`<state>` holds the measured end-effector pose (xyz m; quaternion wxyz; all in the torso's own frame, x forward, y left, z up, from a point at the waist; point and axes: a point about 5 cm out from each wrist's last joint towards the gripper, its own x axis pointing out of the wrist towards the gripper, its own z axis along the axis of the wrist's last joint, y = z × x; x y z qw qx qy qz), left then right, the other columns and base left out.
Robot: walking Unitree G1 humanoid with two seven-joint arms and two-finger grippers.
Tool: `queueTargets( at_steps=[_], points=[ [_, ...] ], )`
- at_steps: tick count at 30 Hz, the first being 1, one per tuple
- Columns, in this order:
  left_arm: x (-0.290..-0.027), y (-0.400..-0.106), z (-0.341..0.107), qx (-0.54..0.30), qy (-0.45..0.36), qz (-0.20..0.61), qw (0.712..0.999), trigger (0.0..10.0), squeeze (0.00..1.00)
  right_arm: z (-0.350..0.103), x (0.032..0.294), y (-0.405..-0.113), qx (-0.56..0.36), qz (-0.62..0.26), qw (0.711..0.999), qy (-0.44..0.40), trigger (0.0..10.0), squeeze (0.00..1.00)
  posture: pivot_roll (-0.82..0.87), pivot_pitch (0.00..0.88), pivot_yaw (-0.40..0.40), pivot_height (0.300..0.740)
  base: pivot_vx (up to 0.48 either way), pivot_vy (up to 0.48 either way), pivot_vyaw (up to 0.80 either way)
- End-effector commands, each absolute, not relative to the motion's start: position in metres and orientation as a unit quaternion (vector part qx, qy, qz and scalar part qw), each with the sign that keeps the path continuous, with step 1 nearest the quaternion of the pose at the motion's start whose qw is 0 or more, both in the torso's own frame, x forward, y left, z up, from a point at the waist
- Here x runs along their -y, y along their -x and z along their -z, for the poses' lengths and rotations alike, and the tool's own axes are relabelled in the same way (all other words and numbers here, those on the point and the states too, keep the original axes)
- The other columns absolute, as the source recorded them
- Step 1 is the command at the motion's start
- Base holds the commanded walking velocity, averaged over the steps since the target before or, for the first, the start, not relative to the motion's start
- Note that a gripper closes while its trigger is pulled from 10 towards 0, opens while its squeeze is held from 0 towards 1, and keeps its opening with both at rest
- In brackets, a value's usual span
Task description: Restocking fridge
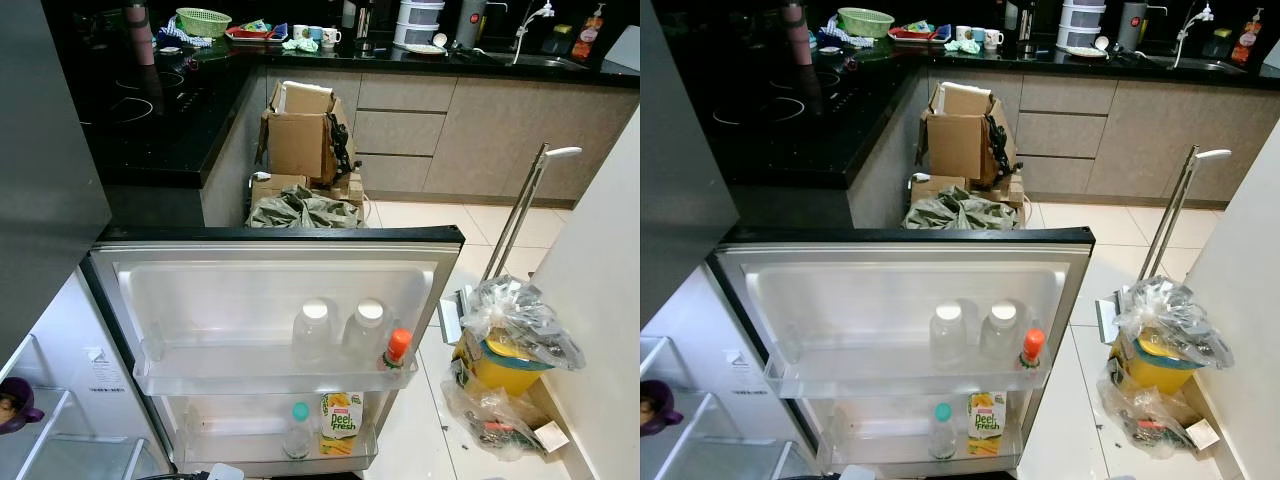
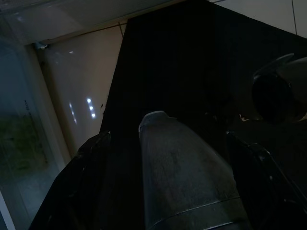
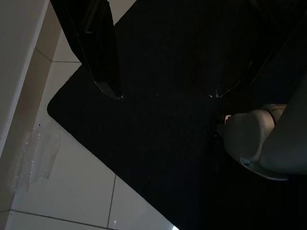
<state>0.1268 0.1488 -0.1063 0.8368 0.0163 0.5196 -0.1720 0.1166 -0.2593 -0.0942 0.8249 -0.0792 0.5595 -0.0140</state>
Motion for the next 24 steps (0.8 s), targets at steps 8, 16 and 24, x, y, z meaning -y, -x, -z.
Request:
queueTargets(
  at_steps=[8, 16, 24],
  points=[
    [-0.1456, -0.1145, 0.1102, -0.543, -0.022, 0.199, 0.816, 10.0, 0.00, 0.0944, 0.2638, -0.1106, -0.559, 0.028, 0.826, 0.066, 10.0, 0.00, -0.07, 0.004, -0.056, 0.740, 0.000, -0.152, 0.00],
    [-0.1432, -0.1136, 0.1104, -0.544, -0.019, 0.204, 0.814, 10.0, 0.00, 0.0921, 0.2655, -0.1146, -0.550, 0.022, 0.834, 0.046, 10.0, 0.00, -0.07, 0.005, -0.059, 0.740, 0.000, -0.412, 0.06],
    [-0.1425, -0.1123, 0.1107, -0.547, -0.018, 0.207, 0.811, 10.0, 0.00, 0.0964, 0.2603, -0.1054, -0.556, 0.026, 0.830, 0.045, 10.0, 0.00, -0.08, 0.001, -0.058, 0.740, 0.000, -0.423, 0.69]
  ],
)
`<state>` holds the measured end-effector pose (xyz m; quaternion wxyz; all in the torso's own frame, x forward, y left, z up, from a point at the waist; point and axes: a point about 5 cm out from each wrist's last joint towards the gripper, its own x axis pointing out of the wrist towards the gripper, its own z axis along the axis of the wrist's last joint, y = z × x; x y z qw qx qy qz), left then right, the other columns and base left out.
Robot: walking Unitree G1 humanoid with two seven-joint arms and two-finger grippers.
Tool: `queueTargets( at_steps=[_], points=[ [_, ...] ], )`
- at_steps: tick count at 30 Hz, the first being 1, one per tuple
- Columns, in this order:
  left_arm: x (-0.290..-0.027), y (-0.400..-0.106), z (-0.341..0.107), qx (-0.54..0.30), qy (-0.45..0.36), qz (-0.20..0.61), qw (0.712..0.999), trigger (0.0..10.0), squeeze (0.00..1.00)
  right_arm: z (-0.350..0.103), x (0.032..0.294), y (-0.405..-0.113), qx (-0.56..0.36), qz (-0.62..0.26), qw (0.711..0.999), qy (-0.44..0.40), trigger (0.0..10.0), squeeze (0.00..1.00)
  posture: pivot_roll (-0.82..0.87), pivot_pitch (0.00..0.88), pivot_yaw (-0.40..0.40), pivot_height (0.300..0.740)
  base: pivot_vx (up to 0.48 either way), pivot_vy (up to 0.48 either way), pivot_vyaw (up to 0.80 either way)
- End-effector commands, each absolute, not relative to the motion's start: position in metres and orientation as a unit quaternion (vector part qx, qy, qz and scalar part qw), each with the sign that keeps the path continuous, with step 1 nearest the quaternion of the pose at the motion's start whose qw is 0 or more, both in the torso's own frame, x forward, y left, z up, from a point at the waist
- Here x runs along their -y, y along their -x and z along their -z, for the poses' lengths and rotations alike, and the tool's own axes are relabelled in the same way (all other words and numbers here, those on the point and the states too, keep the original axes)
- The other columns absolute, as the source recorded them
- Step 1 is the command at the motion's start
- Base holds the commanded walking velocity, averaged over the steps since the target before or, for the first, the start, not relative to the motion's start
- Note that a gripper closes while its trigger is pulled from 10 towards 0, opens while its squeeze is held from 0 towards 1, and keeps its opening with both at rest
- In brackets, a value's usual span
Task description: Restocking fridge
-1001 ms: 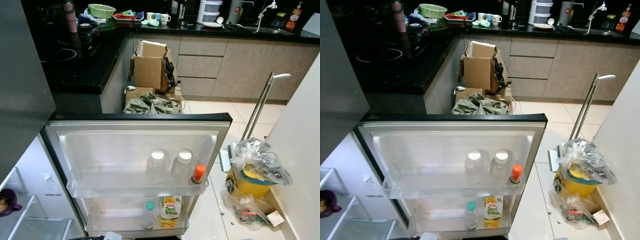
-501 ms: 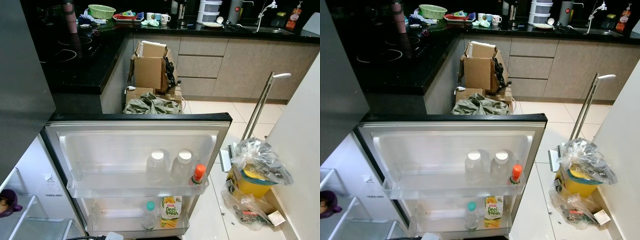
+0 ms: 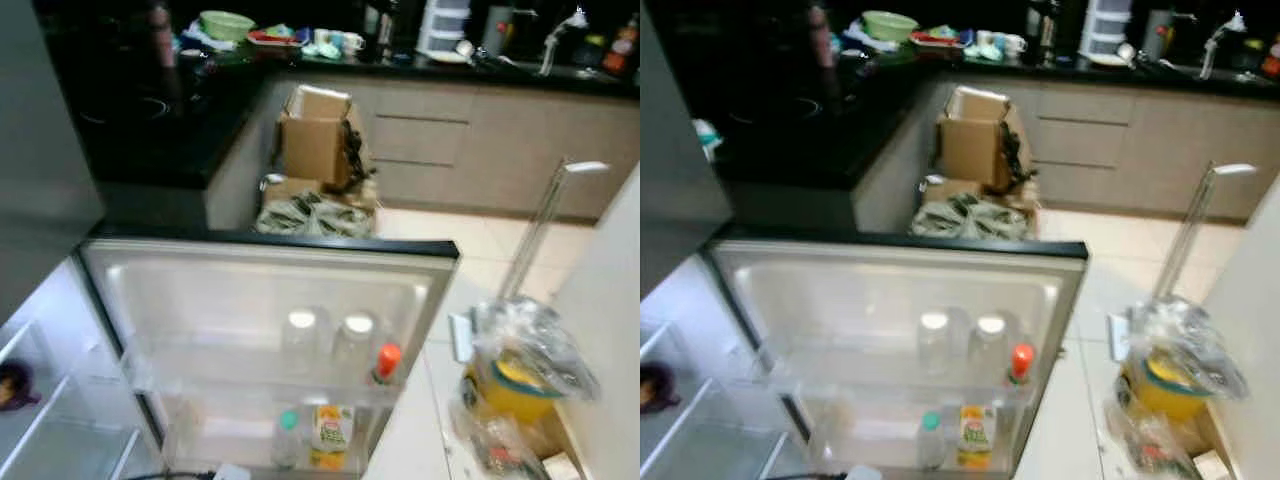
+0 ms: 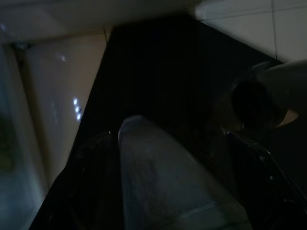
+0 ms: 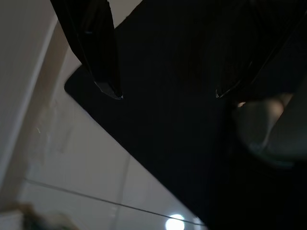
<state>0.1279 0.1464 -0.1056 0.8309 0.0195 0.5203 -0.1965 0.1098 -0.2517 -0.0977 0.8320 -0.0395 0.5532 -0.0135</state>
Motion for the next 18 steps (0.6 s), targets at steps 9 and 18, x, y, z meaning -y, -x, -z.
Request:
queueTargets(
  at_steps=[9, 18],
  points=[
    [-0.142, -0.114, 0.110, -0.545, -0.015, 0.207, 0.813, 10.0, 0.00, 0.096, 0.263, -0.103, -0.555, 0.032, 0.830, 0.040, 10.0, 0.00, -0.08, 0.003, -0.059, 0.740, 0.000, -0.423, 0.72],
    [-0.143, -0.112, 0.111, -0.548, -0.010, 0.198, 0.813, 10.0, 0.00, 0.091, 0.274, -0.109, -0.545, 0.043, 0.836, 0.039, 10.0, 0.00, -0.08, 0.003, -0.063, 0.740, 0.055, -0.326, 0.72]
  ],
)
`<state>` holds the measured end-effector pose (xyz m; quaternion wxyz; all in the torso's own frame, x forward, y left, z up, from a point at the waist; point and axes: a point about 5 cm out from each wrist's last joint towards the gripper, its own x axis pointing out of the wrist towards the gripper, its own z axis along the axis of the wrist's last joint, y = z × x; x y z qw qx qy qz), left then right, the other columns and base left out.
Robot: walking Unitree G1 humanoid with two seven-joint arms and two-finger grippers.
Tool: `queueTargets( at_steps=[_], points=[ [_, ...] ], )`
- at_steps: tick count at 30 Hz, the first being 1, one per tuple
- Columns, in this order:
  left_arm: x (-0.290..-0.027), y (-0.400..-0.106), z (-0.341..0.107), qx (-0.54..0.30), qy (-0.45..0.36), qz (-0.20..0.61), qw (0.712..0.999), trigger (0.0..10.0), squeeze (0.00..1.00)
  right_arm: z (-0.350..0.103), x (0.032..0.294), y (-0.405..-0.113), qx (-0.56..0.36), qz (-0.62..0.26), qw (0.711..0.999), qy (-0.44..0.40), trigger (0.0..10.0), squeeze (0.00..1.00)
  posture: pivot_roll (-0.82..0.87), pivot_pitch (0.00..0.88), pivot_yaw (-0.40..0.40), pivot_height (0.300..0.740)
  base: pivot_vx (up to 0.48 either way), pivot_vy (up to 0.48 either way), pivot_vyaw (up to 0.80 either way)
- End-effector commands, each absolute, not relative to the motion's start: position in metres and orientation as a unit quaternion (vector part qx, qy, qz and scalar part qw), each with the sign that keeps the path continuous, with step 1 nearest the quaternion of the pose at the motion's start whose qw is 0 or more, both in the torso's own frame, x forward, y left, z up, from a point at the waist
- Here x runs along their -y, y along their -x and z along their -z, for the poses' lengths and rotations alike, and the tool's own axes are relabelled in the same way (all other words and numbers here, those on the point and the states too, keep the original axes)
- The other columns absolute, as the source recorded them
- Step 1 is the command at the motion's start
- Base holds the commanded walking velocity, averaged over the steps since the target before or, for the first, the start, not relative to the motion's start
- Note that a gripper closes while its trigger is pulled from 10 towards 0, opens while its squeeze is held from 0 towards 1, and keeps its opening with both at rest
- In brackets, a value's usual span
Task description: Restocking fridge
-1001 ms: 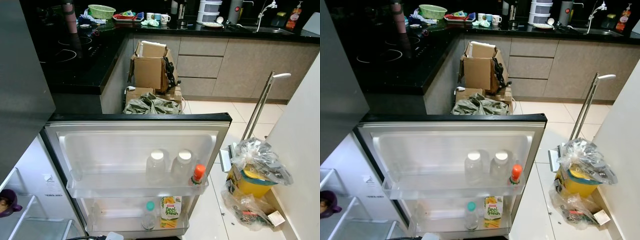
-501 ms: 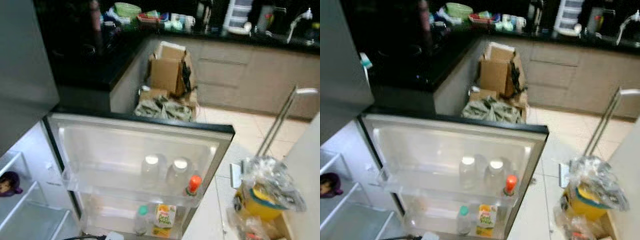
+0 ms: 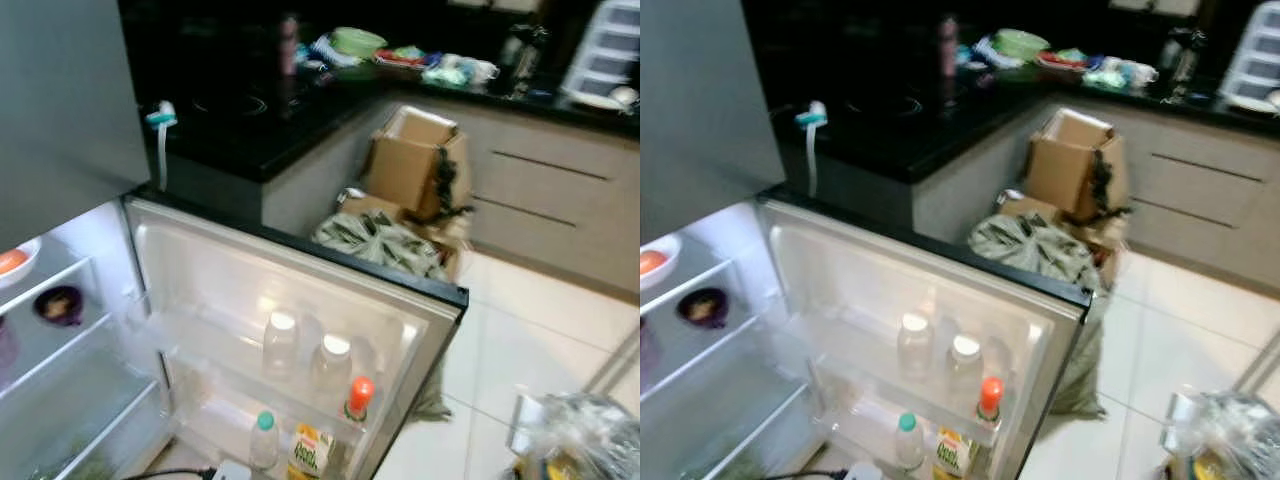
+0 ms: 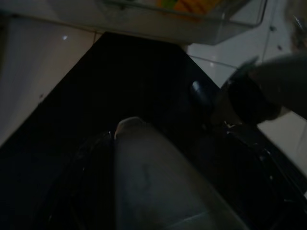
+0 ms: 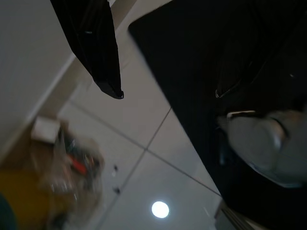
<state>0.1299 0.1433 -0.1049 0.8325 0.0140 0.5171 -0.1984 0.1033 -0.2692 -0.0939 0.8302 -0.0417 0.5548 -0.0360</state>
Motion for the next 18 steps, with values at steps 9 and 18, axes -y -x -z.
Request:
queueTargets(
  at_steps=[9, 18],
  points=[
    [-0.141, -0.114, 0.111, -0.546, -0.006, 0.194, 0.815, 10.0, 0.00, 0.083, 0.281, -0.124, -0.524, 0.049, 0.849, 0.038, 10.0, 0.00, -0.08, 0.003, -0.064, 0.740, 0.000, 0.000, 0.72],
    [-0.141, -0.114, 0.111, -0.546, -0.006, 0.193, 0.815, 10.0, 0.00, 0.078, 0.284, -0.136, -0.506, 0.055, 0.860, 0.037, 10.0, 0.00, -0.09, 0.002, -0.063, 0.740, 0.000, 0.000, 0.72]
  ],
)
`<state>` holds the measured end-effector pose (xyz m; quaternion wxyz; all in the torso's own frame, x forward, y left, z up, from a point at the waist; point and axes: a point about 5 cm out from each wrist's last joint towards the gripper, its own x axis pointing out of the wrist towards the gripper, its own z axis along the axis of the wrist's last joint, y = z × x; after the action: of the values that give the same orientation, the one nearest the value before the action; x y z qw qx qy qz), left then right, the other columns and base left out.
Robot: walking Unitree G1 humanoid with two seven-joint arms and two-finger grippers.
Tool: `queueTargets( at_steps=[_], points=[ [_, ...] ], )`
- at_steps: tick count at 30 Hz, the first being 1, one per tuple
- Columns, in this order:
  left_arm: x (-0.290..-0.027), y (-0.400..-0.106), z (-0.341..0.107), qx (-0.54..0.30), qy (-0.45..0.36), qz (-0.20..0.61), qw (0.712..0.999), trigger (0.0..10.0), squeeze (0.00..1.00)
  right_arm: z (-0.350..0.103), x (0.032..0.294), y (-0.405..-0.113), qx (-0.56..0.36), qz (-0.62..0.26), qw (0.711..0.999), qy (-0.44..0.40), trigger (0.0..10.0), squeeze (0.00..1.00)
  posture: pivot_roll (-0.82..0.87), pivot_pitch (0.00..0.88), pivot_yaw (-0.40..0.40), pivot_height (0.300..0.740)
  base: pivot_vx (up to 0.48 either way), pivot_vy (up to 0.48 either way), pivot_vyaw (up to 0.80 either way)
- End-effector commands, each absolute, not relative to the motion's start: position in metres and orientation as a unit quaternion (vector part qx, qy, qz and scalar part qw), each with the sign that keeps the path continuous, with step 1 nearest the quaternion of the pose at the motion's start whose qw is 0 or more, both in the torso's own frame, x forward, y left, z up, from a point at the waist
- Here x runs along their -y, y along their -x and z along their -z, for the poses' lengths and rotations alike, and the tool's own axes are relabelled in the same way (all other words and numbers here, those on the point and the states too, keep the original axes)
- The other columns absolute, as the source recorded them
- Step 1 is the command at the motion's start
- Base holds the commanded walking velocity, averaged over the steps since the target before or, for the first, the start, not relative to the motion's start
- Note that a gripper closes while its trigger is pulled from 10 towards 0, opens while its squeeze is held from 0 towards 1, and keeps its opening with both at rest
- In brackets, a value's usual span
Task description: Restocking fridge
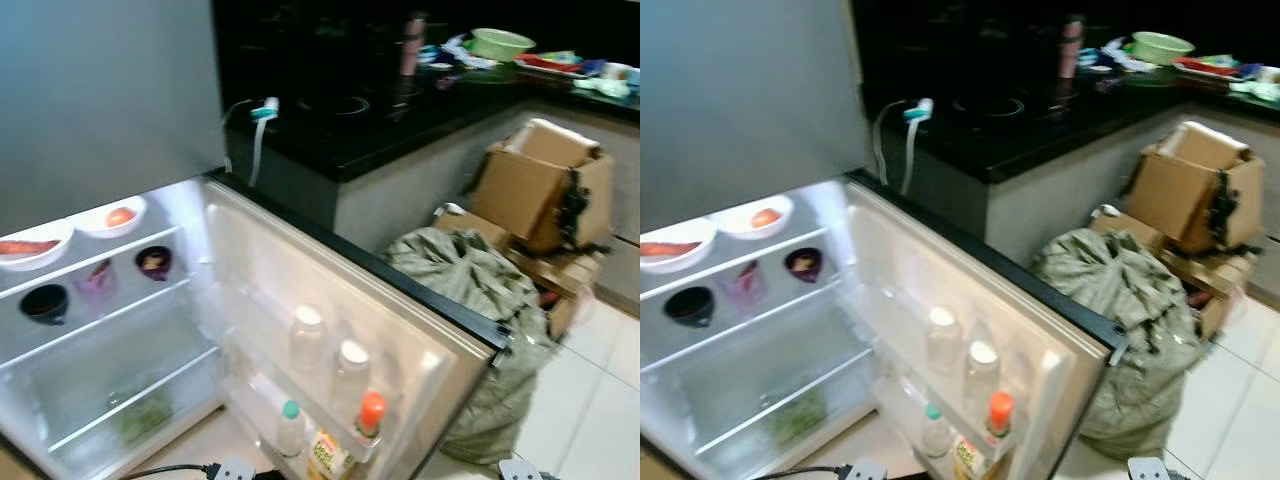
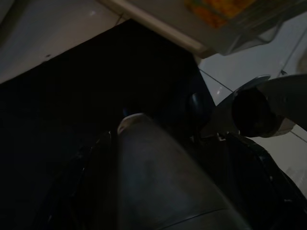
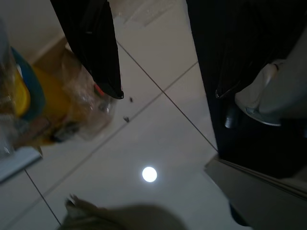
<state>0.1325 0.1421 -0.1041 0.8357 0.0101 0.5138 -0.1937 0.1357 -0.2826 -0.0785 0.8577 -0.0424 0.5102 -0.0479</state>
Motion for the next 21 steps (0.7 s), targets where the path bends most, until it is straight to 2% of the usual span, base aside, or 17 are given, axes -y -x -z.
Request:
queueTargets(
  at_steps=[1, 3, 13, 21],
  points=[
    [-0.141, -0.114, 0.111, -0.546, -0.006, 0.193, 0.815, 10.0, 0.00, 0.077, 0.284, -0.137, -0.502, 0.056, 0.862, 0.038, 10.0, 0.00, -0.09, 0.002, -0.063, 0.740, 0.000, 0.000, 0.72],
    [-0.141, -0.113, 0.111, -0.547, -0.006, 0.193, 0.814, 10.0, 0.00, 0.075, 0.286, -0.141, -0.498, 0.066, 0.864, 0.047, 10.0, 0.00, -0.09, 0.002, -0.064, 0.740, 0.000, 0.000, 0.72],
    [-0.140, -0.112, 0.111, -0.548, -0.008, 0.201, 0.812, 10.0, 0.00, 0.071, 0.295, -0.145, -0.489, 0.105, 0.864, 0.064, 10.0, 0.00, -0.09, 0.000, -0.063, 0.740, 0.000, 0.000, 0.00],
    [-0.138, -0.111, 0.111, -0.550, -0.011, 0.207, 0.809, 10.0, 0.00, 0.074, 0.294, -0.138, -0.495, 0.107, 0.860, 0.063, 10.0, 0.00, -0.09, 0.002, -0.064, 0.740, 0.000, -0.472, 0.00]
  ],
)
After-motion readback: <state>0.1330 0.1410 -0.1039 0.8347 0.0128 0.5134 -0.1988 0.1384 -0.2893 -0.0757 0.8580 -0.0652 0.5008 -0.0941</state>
